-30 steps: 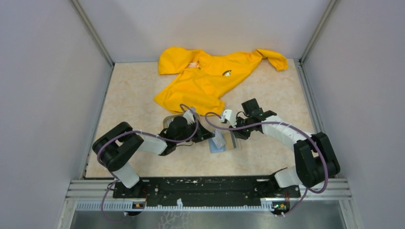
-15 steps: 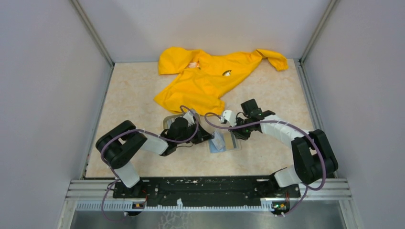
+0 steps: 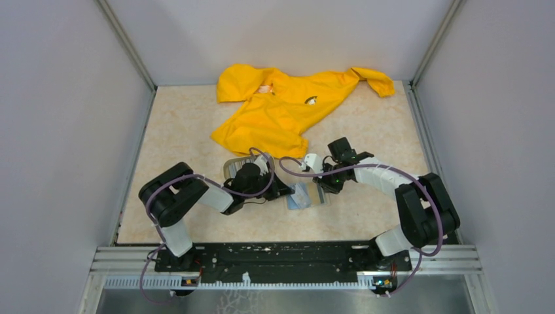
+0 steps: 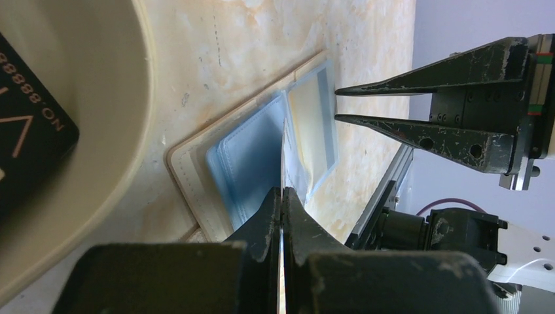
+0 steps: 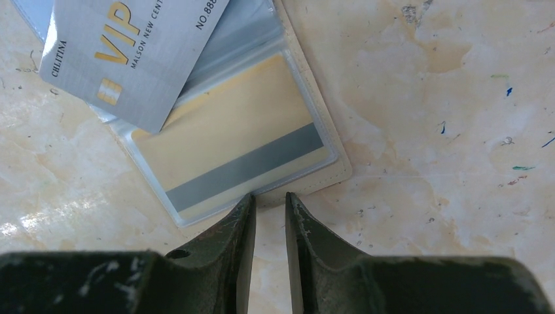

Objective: Put the credit cards into the card holder
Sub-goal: Insert the credit card into the card holder.

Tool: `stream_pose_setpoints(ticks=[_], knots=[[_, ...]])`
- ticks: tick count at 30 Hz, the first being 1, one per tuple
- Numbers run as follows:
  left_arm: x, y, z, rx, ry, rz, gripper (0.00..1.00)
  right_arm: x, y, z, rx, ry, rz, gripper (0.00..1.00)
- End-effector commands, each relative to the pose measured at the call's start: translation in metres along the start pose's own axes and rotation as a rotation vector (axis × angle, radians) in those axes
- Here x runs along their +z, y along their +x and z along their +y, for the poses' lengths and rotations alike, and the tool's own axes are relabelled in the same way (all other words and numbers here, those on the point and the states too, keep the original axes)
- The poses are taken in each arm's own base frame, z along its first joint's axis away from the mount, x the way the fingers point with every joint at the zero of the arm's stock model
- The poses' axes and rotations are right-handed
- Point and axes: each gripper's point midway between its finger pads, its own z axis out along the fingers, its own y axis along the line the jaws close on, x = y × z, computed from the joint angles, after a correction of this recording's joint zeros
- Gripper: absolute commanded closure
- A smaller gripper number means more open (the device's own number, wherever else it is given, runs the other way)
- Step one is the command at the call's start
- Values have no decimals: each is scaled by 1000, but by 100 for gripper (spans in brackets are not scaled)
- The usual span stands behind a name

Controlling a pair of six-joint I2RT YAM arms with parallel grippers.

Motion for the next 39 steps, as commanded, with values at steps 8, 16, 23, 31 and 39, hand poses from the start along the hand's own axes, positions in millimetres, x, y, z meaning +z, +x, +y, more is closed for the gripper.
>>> stream_pose_setpoints(ticks=[8,16,23,31,39], knots=[[12,9,-4,-3,30,51,100,4,-4,1,-5,2,-5,77],[20,13,2,31,2,91,100,4,-4,0,-5,3,-5,76],[28,19,7,43,-23,148,100,4,-5,0,-6,3,-6,76],[30,22,17,49,-93,190,100,5,-5,0,-6,5,-7,76],[23,23,33,40,-217,208,100,5,-4,-1,-5,12,-3,76]])
